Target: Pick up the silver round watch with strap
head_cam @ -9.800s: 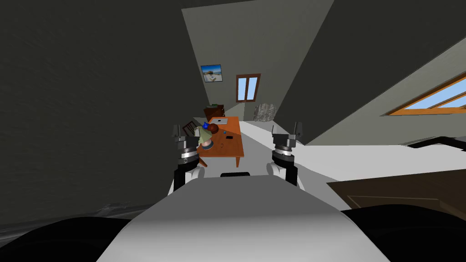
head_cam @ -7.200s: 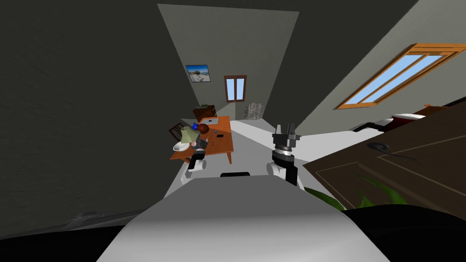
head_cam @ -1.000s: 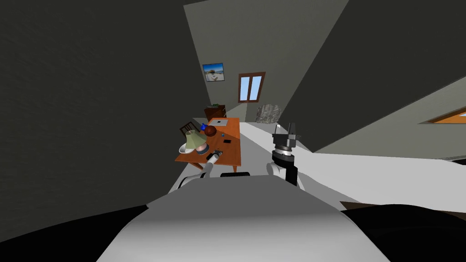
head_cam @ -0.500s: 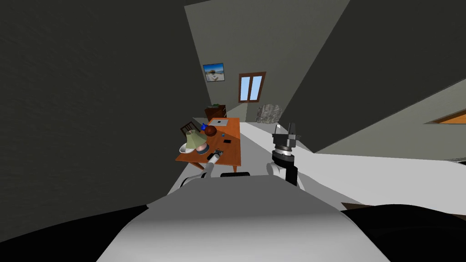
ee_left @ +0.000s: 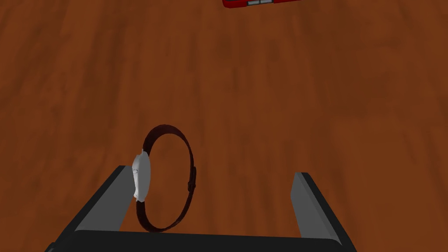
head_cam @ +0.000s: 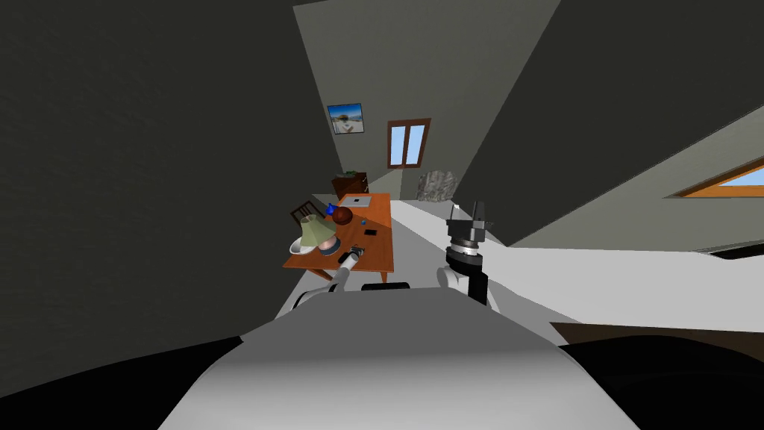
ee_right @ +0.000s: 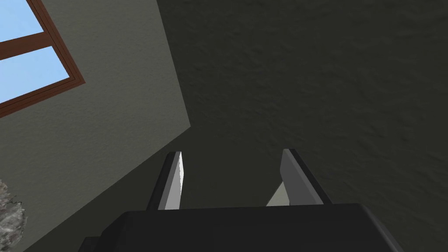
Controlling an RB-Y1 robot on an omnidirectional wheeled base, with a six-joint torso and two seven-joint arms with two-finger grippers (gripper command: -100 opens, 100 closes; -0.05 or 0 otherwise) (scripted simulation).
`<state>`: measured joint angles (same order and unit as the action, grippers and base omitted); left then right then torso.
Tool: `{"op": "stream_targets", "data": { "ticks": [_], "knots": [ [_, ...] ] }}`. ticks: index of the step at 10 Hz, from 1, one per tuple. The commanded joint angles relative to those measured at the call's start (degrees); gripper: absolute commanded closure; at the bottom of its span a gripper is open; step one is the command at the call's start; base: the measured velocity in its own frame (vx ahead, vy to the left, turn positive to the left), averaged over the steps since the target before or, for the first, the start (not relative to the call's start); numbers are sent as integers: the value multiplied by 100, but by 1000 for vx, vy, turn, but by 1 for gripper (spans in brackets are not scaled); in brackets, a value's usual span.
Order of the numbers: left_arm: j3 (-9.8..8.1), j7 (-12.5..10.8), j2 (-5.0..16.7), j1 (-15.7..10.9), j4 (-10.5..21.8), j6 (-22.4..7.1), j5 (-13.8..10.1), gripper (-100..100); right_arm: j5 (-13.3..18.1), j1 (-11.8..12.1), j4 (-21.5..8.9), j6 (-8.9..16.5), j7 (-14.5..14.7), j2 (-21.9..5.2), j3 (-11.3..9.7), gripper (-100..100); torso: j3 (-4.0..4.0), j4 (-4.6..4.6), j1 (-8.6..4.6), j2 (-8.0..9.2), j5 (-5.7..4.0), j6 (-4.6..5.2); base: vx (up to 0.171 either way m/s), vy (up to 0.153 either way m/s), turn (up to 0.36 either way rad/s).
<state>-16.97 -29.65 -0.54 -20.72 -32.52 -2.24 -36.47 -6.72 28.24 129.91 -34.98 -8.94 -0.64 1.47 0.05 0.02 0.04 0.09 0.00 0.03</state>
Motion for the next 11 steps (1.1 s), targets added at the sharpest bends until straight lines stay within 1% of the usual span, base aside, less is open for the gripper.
{"op": "stream_targets", "data": {
  "ticks": [1,3,4,5,6,7,8,9,11],
  "knots": [
    [62,-177,201,120,-41,42,-149,-100,0,0,0,0,0,0,0,0,0,0,0,0,0,0,-6,-22,-348],
    [62,-177,201,120,-41,42,-149,-100,0,2,0,0,0,0,1,0,0,0,-2,0,-1,-7,-4,-12,21],
    [161,-350,410,228,-26,122,-325,-100,0,2,0,0,0,0,1,0,-1,-1,-1,-2,-1,-7,-3,-24,-351],
    [-174,-350,369,228,-233,78,-123,-100,0,0,0,0,0,0,0,0,1,0,-6,1,-2,-2,-5,-11,-175],
    [-299,-350,388,228,-370,29,-57,-100,0,2,0,0,0,0,1,0,1,1,-2,1,-2,-6,-3,-3,32],
    [-187,-350,410,228,-286,122,-169,-100,0,2,0,0,0,0,1,0,-1,0,3,-2,-1,-8,1,0,31],
    [-44,-350,410,228,-152,122,-316,-100,0,2,0,0,0,0,1,0,-2,-1,4,-4,0,-7,0,0,0],
    [161,-350,410,228,-26,122,-325,-100,0,2,0,0,0,0,1,0,-3,-1,4,-5,1,-7,0,0,0],
    [132,-350,410,228,-26,122,-325,-100,0,2,0,0,0,0,1,0,-2,-1,3,-3,0,-7,0,0,0]
  ]
}}
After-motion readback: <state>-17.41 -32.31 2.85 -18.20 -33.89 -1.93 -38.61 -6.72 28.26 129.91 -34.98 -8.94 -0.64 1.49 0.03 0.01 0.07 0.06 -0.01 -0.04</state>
